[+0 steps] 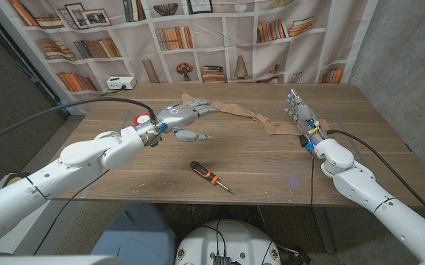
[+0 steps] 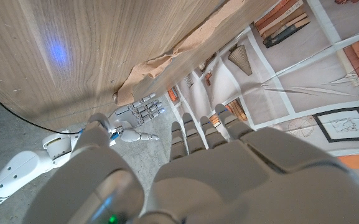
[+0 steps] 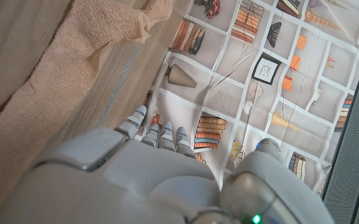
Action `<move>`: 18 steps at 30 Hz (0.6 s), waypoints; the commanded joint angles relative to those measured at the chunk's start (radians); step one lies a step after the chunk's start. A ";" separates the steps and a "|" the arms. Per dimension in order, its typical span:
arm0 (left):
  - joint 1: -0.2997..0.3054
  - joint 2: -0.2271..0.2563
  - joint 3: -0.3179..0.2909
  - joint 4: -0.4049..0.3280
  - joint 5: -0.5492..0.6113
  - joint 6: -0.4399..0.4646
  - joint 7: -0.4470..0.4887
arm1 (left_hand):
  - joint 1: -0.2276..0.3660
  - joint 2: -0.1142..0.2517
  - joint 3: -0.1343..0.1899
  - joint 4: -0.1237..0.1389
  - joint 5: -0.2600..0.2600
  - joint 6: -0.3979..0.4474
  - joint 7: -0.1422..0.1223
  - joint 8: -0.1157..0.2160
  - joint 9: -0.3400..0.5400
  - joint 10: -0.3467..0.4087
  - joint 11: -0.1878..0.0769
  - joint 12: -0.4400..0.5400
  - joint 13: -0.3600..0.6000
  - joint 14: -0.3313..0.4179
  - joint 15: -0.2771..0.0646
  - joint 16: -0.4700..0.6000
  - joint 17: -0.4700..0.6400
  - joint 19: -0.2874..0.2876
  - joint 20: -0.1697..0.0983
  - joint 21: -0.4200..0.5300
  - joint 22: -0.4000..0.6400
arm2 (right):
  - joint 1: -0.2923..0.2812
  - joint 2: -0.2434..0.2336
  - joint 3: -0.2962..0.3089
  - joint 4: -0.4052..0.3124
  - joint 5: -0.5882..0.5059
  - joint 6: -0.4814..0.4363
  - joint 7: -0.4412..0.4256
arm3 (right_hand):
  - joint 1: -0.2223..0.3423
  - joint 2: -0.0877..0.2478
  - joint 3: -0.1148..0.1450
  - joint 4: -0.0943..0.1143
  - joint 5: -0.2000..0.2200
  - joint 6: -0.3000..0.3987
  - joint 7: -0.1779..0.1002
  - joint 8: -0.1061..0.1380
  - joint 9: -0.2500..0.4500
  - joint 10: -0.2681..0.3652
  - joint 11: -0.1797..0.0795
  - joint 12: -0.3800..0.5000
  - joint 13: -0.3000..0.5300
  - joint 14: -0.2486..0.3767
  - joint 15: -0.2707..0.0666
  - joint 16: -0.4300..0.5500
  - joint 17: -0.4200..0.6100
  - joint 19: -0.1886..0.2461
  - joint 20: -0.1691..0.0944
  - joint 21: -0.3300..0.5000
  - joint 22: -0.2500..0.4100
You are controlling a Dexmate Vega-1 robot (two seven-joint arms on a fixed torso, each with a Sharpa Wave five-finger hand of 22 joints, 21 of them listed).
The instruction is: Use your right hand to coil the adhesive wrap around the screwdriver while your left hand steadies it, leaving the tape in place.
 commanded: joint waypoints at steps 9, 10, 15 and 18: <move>-0.013 0.046 -0.007 -0.049 0.051 -0.013 -0.076 | 0.026 0.002 0.003 0.004 0.006 0.019 -0.005 0.004 0.003 0.026 -0.004 0.009 0.004 0.008 -0.009 0.002 0.002 0.000 -0.003 -0.002 0.000 | 0.002 -0.001 0.006 0.026 0.015 0.005 0.013 | 0.010 0.004 0.005 -0.008 0.000 -0.003 -0.007 0.003 0.005 -0.001 -0.002 0.005 0.005 -0.023 0.001 0.005 0.001 0.000 0.007 0.008 0.005; -0.016 0.050 -0.005 -0.052 0.065 -0.017 -0.078 | 0.027 0.001 0.002 0.005 0.006 0.019 -0.005 0.004 0.003 0.023 -0.005 0.007 0.005 0.007 -0.010 0.002 0.002 0.000 -0.004 -0.001 0.000 | 0.003 -0.001 0.004 0.031 0.011 0.011 0.017 | 0.010 0.004 0.005 -0.008 0.000 -0.003 -0.007 0.003 0.005 -0.002 -0.001 0.005 0.005 -0.023 0.001 0.005 0.001 0.000 0.007 0.008 0.005; -0.019 0.055 0.003 -0.058 0.137 -0.013 -0.072 | 0.032 -0.001 0.001 0.006 0.006 0.018 -0.003 0.003 0.003 0.024 -0.006 0.007 0.005 0.014 -0.016 0.004 0.002 0.000 -0.004 -0.002 0.000 | 0.004 -0.003 0.005 0.033 0.016 0.010 0.022 | 0.009 0.004 0.004 -0.009 -0.001 -0.005 -0.009 0.003 0.005 -0.003 -0.003 0.005 0.005 -0.029 0.003 0.004 0.002 -0.003 0.007 0.007 0.005; -0.018 0.050 0.006 -0.050 0.134 -0.005 -0.079 | 0.035 -0.003 0.000 0.008 0.006 0.025 -0.005 0.004 0.004 0.036 -0.006 0.011 0.006 0.028 -0.015 0.008 0.002 0.003 -0.005 0.000 0.001 | 0.004 -0.003 0.006 0.033 0.019 0.008 0.023 | 0.009 0.005 0.004 -0.009 -0.001 -0.007 -0.014 0.002 0.005 -0.005 -0.010 0.004 0.006 -0.033 0.004 0.003 0.002 -0.009 0.012 0.004 0.005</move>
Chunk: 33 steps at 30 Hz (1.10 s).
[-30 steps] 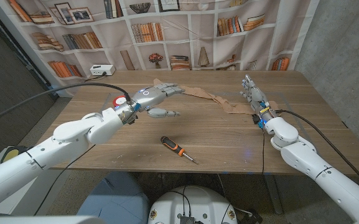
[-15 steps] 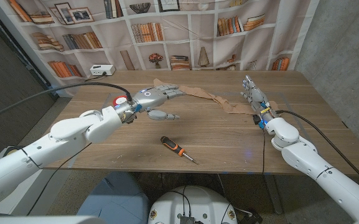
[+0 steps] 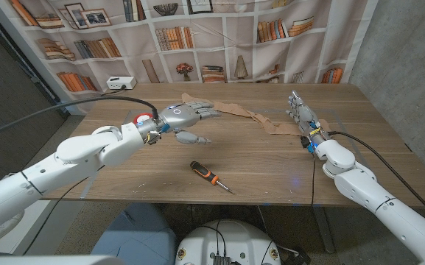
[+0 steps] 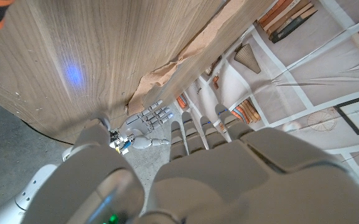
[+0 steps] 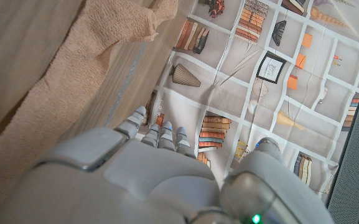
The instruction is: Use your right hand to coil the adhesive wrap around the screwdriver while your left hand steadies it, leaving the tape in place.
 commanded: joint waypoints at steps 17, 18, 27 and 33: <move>0.011 0.042 0.004 -0.049 0.099 -0.003 -0.050 | 0.017 -0.016 -0.009 0.014 0.007 0.034 0.000 0.006 0.004 0.044 -0.005 0.018 0.008 0.027 -0.020 0.008 0.003 0.005 -0.009 0.000 0.001 | -0.014 -0.007 0.009 0.014 0.017 0.012 0.011 | 0.003 0.004 -0.001 -0.005 -0.002 -0.004 -0.011 0.001 0.005 -0.005 -0.010 0.005 0.006 -0.039 0.012 0.003 0.003 -0.014 0.015 0.003 0.005; 0.011 0.040 0.004 -0.045 0.097 -0.008 -0.045 | 0.017 -0.020 -0.012 0.015 0.007 0.037 -0.003 0.006 0.004 0.059 -0.004 0.023 0.009 0.046 -0.021 0.013 0.003 0.009 -0.008 0.001 0.001 | -0.015 -0.007 0.010 0.015 0.018 0.013 0.012 | 0.003 0.004 -0.001 -0.005 -0.002 -0.005 -0.011 0.001 0.005 -0.005 -0.010 0.005 0.006 -0.039 0.012 0.003 0.003 -0.014 0.015 0.003 0.005; 0.002 0.035 0.012 -0.033 0.102 -0.032 -0.042 | 0.032 -0.031 -0.023 0.021 0.014 0.096 0.000 0.012 0.005 0.122 -0.003 0.036 0.014 0.192 -0.017 0.040 0.006 0.140 -0.024 0.040 0.007 | -0.014 -0.012 0.011 0.018 0.015 0.014 0.014 | 0.002 0.004 -0.002 -0.006 -0.002 -0.003 -0.009 0.002 0.005 -0.002 0.002 0.006 0.007 -0.039 0.014 0.004 0.004 -0.014 0.016 0.004 0.005; 0.000 0.028 0.017 -0.025 0.102 -0.041 -0.036 | 0.038 -0.031 -0.024 0.021 0.015 0.100 0.002 0.009 0.005 0.130 0.001 0.035 0.014 0.239 -0.009 0.048 0.006 0.167 -0.017 0.046 0.008 | -0.014 -0.009 0.011 0.023 0.017 0.016 0.014 | 0.002 0.004 -0.003 -0.007 -0.002 -0.002 -0.008 0.002 0.005 -0.004 0.005 0.006 0.007 -0.038 0.018 0.005 0.004 -0.014 0.016 0.005 0.005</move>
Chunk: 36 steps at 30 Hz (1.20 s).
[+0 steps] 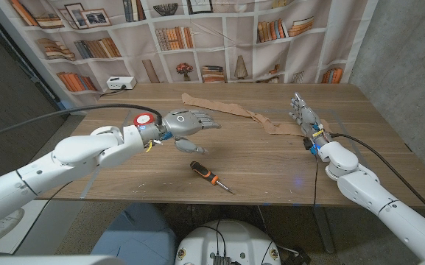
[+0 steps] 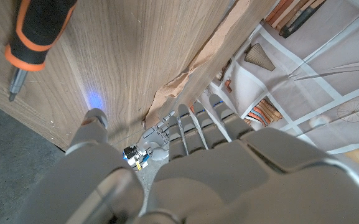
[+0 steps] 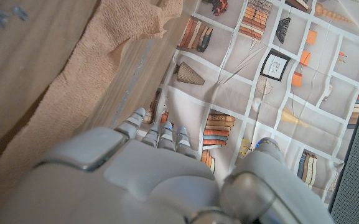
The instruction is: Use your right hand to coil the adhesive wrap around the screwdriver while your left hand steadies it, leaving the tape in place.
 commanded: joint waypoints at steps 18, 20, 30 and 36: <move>-0.022 -0.022 0.032 -0.006 0.003 -0.037 -0.075 | 0.030 -0.002 -0.005 0.006 0.008 0.099 0.021 0.024 0.010 0.093 -0.009 0.021 0.020 0.080 -0.009 -0.010 0.008 0.082 0.017 0.003 0.003 | -0.012 0.001 0.006 0.013 0.011 0.009 0.003 | 0.002 0.004 -0.001 -0.005 -0.003 -0.001 0.003 0.002 0.005 0.002 0.017 0.006 0.001 -0.036 0.014 0.006 0.002 -0.002 0.003 0.006 0.005; -0.025 -0.025 0.036 -0.007 0.010 -0.037 -0.081 | 0.031 -0.002 -0.005 0.006 0.008 0.107 0.021 0.026 0.011 0.099 -0.009 0.023 0.021 0.080 -0.010 -0.011 0.008 0.079 0.016 0.000 0.003 | -0.012 0.002 0.006 0.014 0.013 0.009 0.004 | 0.002 0.005 -0.001 -0.005 -0.003 -0.001 0.003 0.002 0.005 0.003 0.017 0.006 0.001 -0.036 0.014 0.006 0.002 -0.001 0.004 0.006 0.005; -0.050 -0.033 0.058 -0.008 0.031 -0.052 -0.123 | 0.033 -0.003 -0.008 0.007 0.007 0.151 0.017 0.036 0.014 0.128 -0.014 0.032 0.028 0.099 -0.022 -0.011 0.008 0.067 0.019 -0.011 0.003 | -0.019 0.002 0.010 0.013 0.018 0.013 0.001 | 0.002 0.006 -0.001 -0.006 -0.003 0.002 0.005 0.003 0.005 0.003 0.016 0.007 0.001 -0.036 0.014 0.007 0.002 0.000 0.003 0.007 0.005; -0.050 -0.038 0.065 -0.009 0.049 -0.048 -0.130 | 0.034 -0.004 -0.008 0.006 0.008 0.152 0.017 0.035 0.014 0.125 -0.016 0.030 0.030 0.099 -0.021 -0.014 0.008 0.060 0.020 -0.015 0.003 | -0.025 0.001 0.012 0.011 0.020 0.010 -0.001 | 0.002 0.007 -0.001 -0.006 -0.003 0.002 0.005 0.003 0.005 0.003 0.017 0.007 0.001 -0.035 0.013 0.008 0.003 0.002 0.003 0.007 0.005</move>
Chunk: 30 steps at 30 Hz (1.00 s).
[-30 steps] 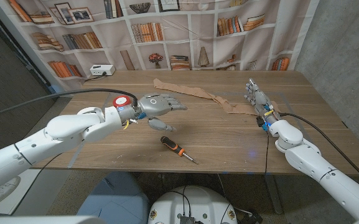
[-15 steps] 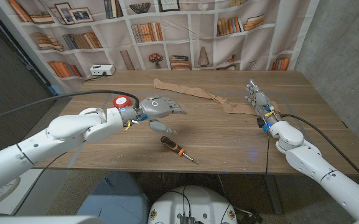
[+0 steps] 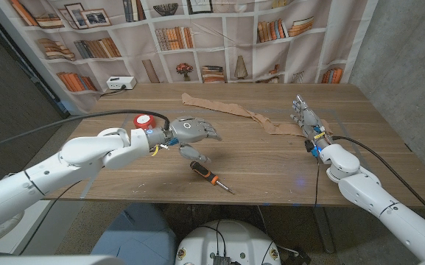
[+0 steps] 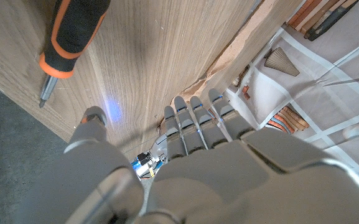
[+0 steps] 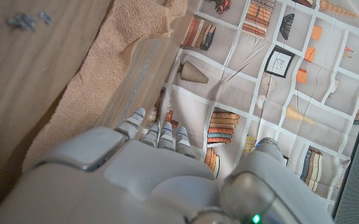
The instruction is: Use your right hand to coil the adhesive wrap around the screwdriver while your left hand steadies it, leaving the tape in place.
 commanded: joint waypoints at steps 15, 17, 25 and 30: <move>-0.015 -0.006 0.026 0.005 0.015 -0.020 -0.055 | 0.010 0.000 -0.008 0.004 0.008 0.054 -0.001 0.012 0.007 0.004 0.001 -0.002 0.008 0.007 -0.009 -0.011 0.003 -0.023 -0.034 -0.015 0.000 | -0.017 -0.002 0.012 -0.005 0.006 0.002 -0.013 | 0.001 0.008 0.000 -0.005 -0.003 0.006 0.011 0.005 0.005 0.004 0.010 0.007 0.002 -0.028 0.008 0.009 0.003 0.003 0.002 0.008 0.005; -0.013 -0.002 0.025 0.004 0.017 -0.020 -0.057 | 0.010 -0.001 -0.008 0.004 0.008 0.055 -0.001 0.011 0.007 0.009 0.000 0.000 0.009 0.007 -0.010 -0.012 0.002 -0.024 -0.040 -0.016 0.000 | -0.018 -0.002 0.013 -0.004 0.009 0.002 -0.012 | 0.001 0.008 0.000 -0.005 -0.003 0.007 0.011 0.004 0.005 0.003 0.010 0.007 0.002 -0.029 0.008 0.008 0.003 0.003 0.002 0.008 0.005; -0.023 -0.005 0.033 0.007 0.003 -0.034 -0.083 | 0.007 -0.002 -0.011 0.006 0.008 0.071 -0.001 0.014 0.008 0.021 -0.001 0.003 0.011 0.016 -0.012 -0.011 0.002 -0.022 -0.034 -0.017 -0.001 | -0.012 0.001 0.009 0.001 0.006 0.002 -0.009 | 0.001 0.008 0.000 -0.006 -0.003 0.008 0.011 0.005 0.005 0.004 0.009 0.007 0.002 -0.029 0.007 0.008 0.004 0.004 0.002 0.008 0.005; -0.030 -0.010 0.042 0.014 0.002 -0.041 -0.098 | 0.006 -0.002 -0.013 0.008 0.008 0.087 0.006 0.015 0.008 0.035 0.002 0.006 0.013 0.033 -0.012 -0.008 0.002 0.007 -0.029 -0.009 -0.002 | -0.010 0.003 0.007 0.004 0.005 0.001 -0.009 | 0.001 0.009 -0.001 -0.006 -0.003 0.009 0.011 0.005 0.005 0.003 0.009 0.007 0.002 -0.028 0.007 0.009 0.003 0.004 0.003 0.008 0.005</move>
